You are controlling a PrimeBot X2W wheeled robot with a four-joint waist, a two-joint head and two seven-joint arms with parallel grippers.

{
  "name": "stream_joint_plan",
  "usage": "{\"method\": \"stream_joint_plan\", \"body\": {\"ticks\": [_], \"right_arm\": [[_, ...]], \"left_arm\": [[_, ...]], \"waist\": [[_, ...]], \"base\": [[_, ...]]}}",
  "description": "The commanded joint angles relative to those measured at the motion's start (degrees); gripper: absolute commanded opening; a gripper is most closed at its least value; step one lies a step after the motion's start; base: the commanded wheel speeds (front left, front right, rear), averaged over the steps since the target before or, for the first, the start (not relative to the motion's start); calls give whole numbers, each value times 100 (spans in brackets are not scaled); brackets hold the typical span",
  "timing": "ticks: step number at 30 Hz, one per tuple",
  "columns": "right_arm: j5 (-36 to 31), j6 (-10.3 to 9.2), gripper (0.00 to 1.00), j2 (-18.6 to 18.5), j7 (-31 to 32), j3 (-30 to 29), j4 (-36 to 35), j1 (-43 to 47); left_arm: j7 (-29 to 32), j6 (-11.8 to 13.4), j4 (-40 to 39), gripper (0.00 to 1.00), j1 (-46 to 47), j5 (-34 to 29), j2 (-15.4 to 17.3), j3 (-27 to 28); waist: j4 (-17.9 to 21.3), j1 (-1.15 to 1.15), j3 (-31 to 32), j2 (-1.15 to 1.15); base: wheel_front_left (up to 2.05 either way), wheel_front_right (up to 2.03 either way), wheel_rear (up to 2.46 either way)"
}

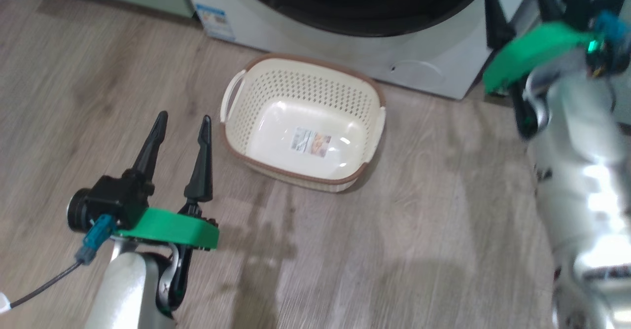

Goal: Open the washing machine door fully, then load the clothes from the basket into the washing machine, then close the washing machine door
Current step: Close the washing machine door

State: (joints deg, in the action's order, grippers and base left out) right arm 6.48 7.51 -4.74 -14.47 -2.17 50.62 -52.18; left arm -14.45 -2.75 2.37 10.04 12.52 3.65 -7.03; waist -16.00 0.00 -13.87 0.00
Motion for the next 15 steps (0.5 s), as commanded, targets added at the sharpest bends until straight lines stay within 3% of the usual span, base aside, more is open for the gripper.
{"method": "stream_joint_plan", "body": {"ticks": [1, 15], "right_arm": [[140, -2, 100, 181, -51, 198, -527, 298], [842, -2, 100, 185, 15, 232, -3080, 3438]], "left_arm": [[-33, 35, -176, 100, 10, -45, 162, 218], [172, 59, -219, 100, -395, -84, 290, 72]], "waist": [[229, 0, 217, 0], [842, 0, 832, 0]], "base": [[0, 0, 0], [0, 0, 0]]}}
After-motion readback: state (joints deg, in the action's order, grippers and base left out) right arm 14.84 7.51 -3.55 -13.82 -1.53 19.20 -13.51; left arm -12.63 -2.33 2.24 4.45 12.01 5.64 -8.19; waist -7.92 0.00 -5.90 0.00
